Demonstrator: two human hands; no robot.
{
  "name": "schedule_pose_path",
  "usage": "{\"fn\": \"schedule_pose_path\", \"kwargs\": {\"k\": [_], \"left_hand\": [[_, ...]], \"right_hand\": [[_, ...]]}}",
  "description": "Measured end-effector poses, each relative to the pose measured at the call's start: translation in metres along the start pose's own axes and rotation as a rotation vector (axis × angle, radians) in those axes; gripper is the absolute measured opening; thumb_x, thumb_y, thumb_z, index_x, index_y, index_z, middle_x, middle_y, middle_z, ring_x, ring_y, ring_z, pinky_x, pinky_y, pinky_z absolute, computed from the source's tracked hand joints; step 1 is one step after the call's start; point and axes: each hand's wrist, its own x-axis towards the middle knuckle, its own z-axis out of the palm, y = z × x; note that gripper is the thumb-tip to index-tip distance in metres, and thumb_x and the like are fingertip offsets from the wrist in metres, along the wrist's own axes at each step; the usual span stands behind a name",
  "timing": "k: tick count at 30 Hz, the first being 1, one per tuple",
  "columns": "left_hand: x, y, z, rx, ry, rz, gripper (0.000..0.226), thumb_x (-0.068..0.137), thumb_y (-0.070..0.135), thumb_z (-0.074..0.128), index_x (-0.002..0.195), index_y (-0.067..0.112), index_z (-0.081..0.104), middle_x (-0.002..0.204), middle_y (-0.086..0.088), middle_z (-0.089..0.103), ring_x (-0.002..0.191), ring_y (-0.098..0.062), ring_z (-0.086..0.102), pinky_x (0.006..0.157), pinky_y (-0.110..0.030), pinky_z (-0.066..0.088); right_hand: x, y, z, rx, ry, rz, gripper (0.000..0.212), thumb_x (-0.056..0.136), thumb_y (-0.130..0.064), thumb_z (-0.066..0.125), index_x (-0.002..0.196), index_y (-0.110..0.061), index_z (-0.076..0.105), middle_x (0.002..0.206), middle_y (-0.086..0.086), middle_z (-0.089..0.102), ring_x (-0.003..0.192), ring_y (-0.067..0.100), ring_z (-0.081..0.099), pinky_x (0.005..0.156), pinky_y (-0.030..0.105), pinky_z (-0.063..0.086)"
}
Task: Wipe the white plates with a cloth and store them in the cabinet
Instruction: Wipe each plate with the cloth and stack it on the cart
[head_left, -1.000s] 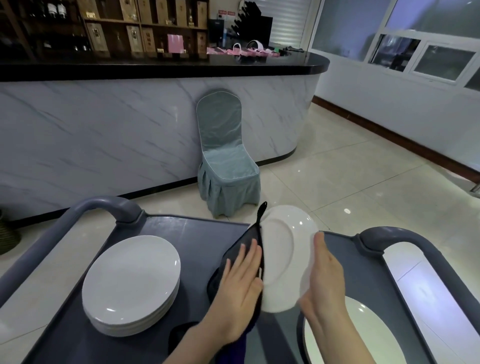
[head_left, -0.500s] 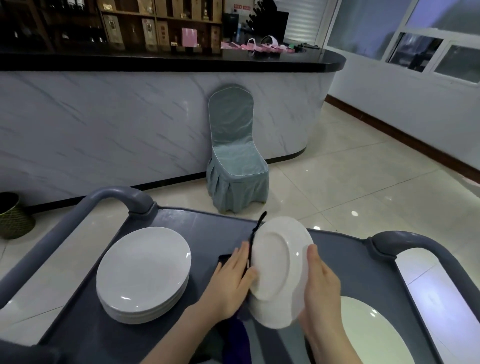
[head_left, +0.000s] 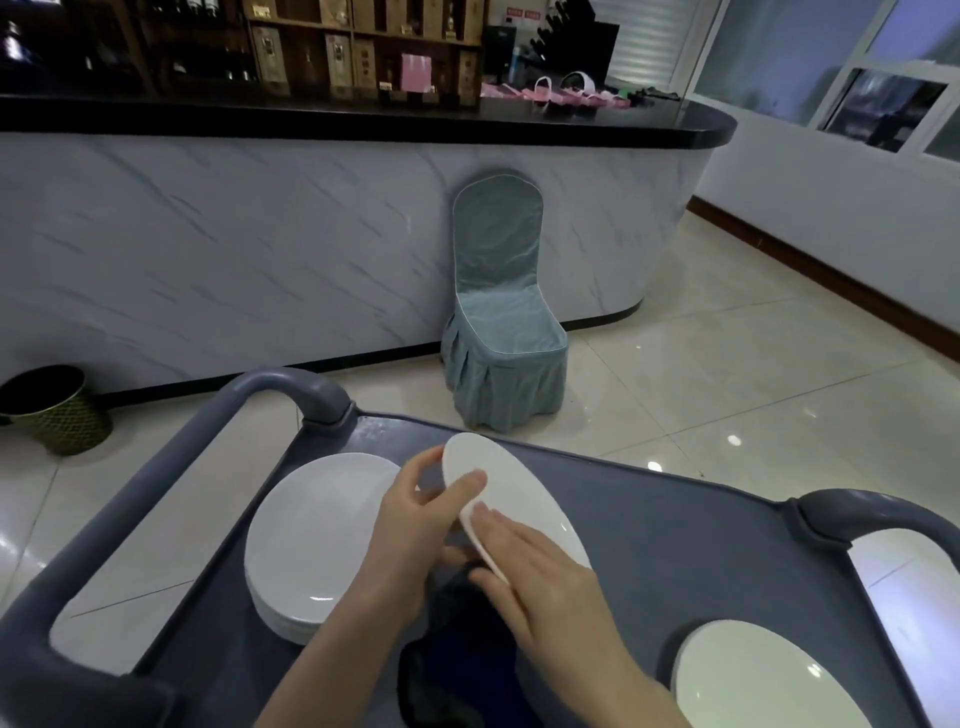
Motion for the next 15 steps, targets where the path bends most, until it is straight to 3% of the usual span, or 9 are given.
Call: {"fn": "schedule_pose_path", "kwargs": {"k": [3,5,8,10,12,15], "left_hand": [[0.004,-0.001,-0.024,-0.008,0.064,0.018,0.033,0.088,0.010,0.065,0.107,0.037,0.063,0.083,0.002,0.074,0.073,-0.021,0.073,0.060,-0.040,0.061],[0.007,-0.001,-0.042,-0.041,0.108,0.015,0.036,0.088,0.007,0.061,0.108,0.037,0.064,0.089,-0.003,0.074,0.076,-0.025,0.072,0.057,-0.037,0.059],[0.016,-0.006,-0.071,-0.080,0.174,-0.029,0.038,0.089,0.010,0.058,0.117,0.035,0.060,0.108,-0.002,0.066,0.096,-0.030,0.063,0.057,-0.033,0.057],[0.022,-0.010,-0.090,-0.097,0.193,-0.052,0.038,0.088,0.011,0.057,0.117,0.036,0.060,0.114,-0.002,0.063,0.102,-0.031,0.060,0.057,-0.033,0.057],[0.027,-0.014,-0.107,-0.083,0.208,-0.055,0.038,0.087,0.010,0.058,0.113,0.038,0.061,0.114,-0.002,0.062,0.103,-0.032,0.060,0.057,-0.033,0.057],[0.033,-0.017,-0.129,-0.016,0.205,-0.059,0.039,0.087,0.010,0.059,0.110,0.041,0.061,0.113,0.001,0.063,0.103,-0.029,0.061,0.058,-0.032,0.057]], "right_hand": [[0.015,-0.001,0.006,0.093,-0.269,0.045,0.053,0.100,-0.059,0.032,0.149,-0.040,0.037,0.154,-0.029,0.028,0.143,-0.013,0.019,0.117,0.014,0.018],[0.020,0.006,0.013,0.159,-0.213,0.220,0.050,0.097,-0.060,0.031,0.145,-0.047,0.039,0.149,-0.038,0.028,0.137,-0.022,0.016,0.112,0.005,0.010],[0.027,0.024,0.025,0.140,0.085,0.537,0.041,0.098,-0.043,0.051,0.139,-0.038,0.048,0.131,-0.025,0.044,0.124,-0.001,0.042,0.095,0.013,0.030],[0.033,0.034,0.039,0.245,0.090,0.748,0.036,0.097,-0.030,0.058,0.132,-0.031,0.056,0.126,-0.011,0.051,0.108,0.008,0.055,0.084,0.021,0.042],[0.040,0.036,0.057,0.465,0.079,0.883,0.020,0.094,-0.020,0.062,0.112,-0.027,0.069,0.114,-0.001,0.067,0.095,0.012,0.064,0.083,0.030,0.054],[0.047,0.028,0.080,0.634,0.136,0.975,0.021,0.089,-0.007,0.066,0.096,-0.024,0.076,0.091,-0.005,0.076,0.085,0.015,0.070,0.076,0.033,0.058]]}}
